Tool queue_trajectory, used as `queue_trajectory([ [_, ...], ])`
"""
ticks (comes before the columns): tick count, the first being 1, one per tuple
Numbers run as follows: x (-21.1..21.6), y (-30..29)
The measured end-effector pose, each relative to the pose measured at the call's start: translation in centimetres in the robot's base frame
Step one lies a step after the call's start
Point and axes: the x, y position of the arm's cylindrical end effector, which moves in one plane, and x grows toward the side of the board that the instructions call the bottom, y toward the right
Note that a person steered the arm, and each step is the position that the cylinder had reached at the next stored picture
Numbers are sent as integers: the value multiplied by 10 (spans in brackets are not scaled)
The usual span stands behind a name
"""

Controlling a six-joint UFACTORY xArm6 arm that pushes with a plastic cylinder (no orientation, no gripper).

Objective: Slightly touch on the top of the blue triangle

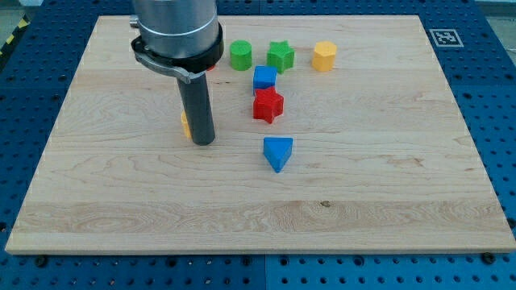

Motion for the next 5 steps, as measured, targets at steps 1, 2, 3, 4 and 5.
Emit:
queue_trajectory([
  [1,0,101],
  [2,0,187],
  [3,-29,199],
  [4,-53,174],
  [5,-57,133],
])
